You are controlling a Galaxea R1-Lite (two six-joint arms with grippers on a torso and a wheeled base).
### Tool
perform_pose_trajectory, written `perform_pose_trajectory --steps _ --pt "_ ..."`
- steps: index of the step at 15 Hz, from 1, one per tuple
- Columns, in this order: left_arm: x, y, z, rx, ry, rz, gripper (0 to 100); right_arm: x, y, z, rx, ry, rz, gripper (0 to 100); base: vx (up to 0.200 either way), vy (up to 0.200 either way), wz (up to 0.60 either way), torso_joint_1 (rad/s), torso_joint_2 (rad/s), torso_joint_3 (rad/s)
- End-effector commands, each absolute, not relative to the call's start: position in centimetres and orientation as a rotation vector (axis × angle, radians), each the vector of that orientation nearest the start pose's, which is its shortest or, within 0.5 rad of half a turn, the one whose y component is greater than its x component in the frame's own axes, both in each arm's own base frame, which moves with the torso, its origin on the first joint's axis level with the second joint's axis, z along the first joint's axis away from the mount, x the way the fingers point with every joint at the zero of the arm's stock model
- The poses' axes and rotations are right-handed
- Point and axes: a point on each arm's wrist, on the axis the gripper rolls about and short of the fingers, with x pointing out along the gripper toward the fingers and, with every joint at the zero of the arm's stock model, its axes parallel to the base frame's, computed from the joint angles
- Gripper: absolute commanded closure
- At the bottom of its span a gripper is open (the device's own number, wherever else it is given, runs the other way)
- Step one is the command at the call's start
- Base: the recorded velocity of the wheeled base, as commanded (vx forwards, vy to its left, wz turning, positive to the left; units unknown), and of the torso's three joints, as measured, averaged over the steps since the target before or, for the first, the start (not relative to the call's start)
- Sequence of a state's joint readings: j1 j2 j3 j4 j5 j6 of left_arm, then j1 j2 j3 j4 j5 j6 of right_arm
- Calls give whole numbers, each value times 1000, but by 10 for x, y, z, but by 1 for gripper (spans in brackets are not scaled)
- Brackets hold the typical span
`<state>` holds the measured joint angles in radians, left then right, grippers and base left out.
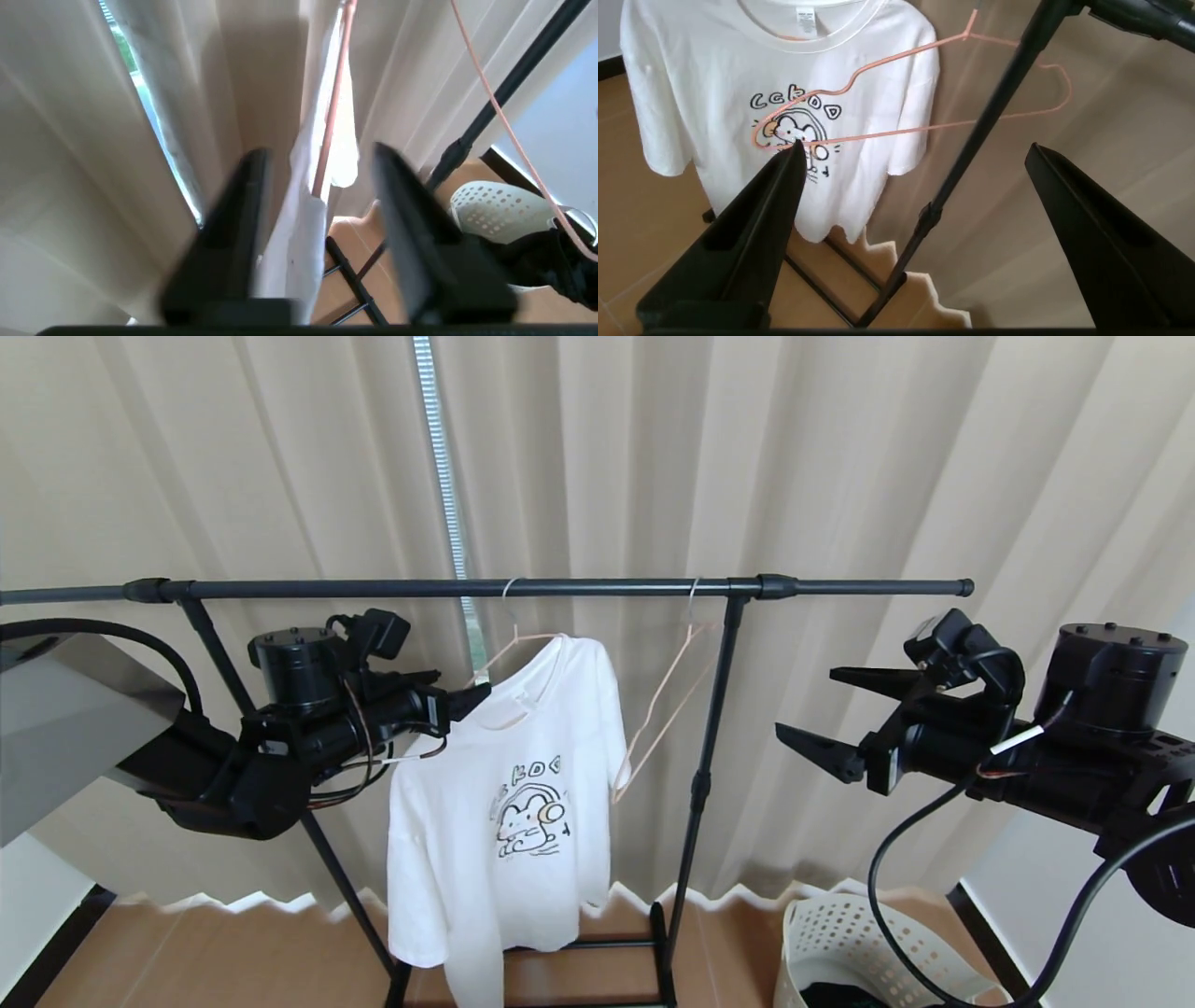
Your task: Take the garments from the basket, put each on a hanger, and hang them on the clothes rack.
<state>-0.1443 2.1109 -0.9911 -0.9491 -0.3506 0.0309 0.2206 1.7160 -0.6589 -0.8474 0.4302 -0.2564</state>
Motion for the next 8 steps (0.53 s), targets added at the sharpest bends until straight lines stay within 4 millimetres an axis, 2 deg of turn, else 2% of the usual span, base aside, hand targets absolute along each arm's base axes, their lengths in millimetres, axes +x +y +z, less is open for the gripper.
perform_pose_trajectory --steps 1,3,4,5,7,8 --pt "381 -64 130 -9 148 -497 0 283 73 164 -225 117 672 0 0 0 0 0 0 0" --pt "360 -61 144 -17 136 -498 0 281 72 168 -225 103 668 0 0 0 0 0 0 0" --pt "336 -57 158 -16 123 -495 0 274 70 180 -209 68 661 0 0 0 0 0 0 0" --pt "320 -54 164 -14 116 -495 0 269 69 191 -170 42 651 0 0 0 0 0 0 0" --pt "264 -46 179 -7 83 -500 0 241 58 261 47 -127 515 0 0 0 0 0 0 0" --pt "239 -43 185 -5 57 -503 0 223 50 282 86 -164 449 0 0 0 0 0 0 0"
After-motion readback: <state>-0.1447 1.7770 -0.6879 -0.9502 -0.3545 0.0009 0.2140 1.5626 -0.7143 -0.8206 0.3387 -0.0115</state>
